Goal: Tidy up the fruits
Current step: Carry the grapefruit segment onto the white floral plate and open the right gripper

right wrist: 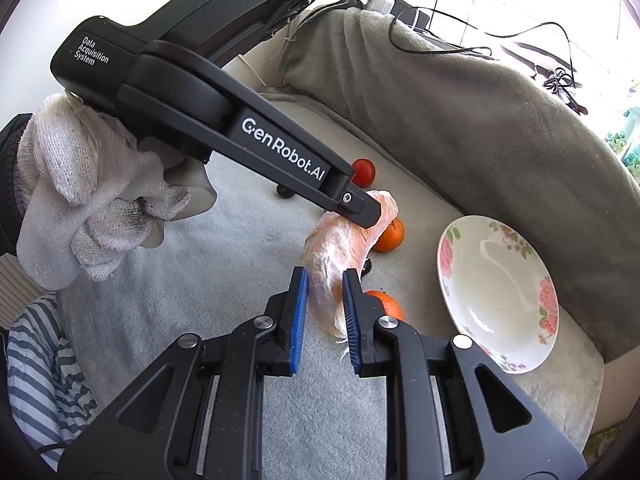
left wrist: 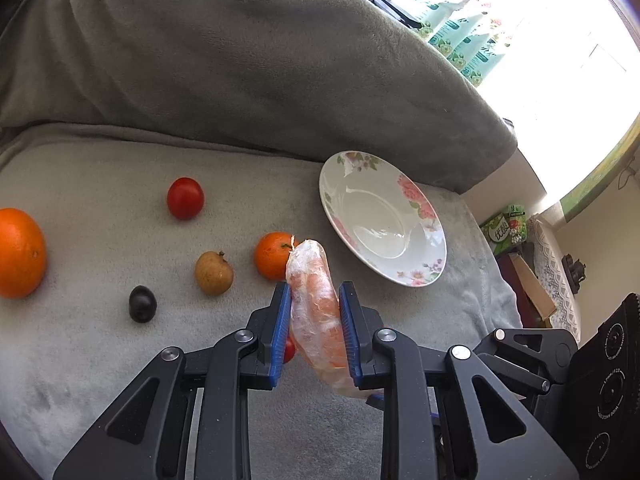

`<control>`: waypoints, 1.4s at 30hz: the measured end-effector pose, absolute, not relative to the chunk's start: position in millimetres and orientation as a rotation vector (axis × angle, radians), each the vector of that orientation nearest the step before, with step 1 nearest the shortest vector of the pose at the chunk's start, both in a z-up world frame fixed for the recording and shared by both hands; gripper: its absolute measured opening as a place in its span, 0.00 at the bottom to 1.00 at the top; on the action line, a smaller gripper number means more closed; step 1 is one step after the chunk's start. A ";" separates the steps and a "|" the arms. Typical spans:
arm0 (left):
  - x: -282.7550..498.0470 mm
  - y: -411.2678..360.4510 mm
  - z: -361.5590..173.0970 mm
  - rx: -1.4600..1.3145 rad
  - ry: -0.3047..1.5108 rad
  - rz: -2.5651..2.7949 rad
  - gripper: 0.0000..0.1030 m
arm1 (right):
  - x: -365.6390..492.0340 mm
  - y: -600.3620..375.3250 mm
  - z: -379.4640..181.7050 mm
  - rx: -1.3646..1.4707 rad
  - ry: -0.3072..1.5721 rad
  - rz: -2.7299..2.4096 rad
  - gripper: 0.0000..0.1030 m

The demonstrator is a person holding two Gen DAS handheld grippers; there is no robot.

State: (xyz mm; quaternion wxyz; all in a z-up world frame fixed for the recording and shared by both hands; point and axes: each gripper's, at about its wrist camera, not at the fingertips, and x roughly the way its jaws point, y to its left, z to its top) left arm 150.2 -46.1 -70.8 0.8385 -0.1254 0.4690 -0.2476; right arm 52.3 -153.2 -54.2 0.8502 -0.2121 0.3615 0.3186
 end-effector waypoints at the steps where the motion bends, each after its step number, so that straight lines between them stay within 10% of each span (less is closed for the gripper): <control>1: 153.3 -50.2 -69.7 -0.258 0.990 -0.530 0.22 | 53.7 -157.1 -51.9 -0.447 0.758 0.663 0.18; 37: 222.4 -127.0 -86.1 -0.170 1.056 -0.586 0.22 | 128.6 -236.5 -64.0 -0.349 0.837 0.565 0.18; 42: 223.4 -123.8 -81.1 -0.173 1.044 -0.576 0.22 | 127.5 -240.1 -60.6 -0.349 0.816 0.542 0.36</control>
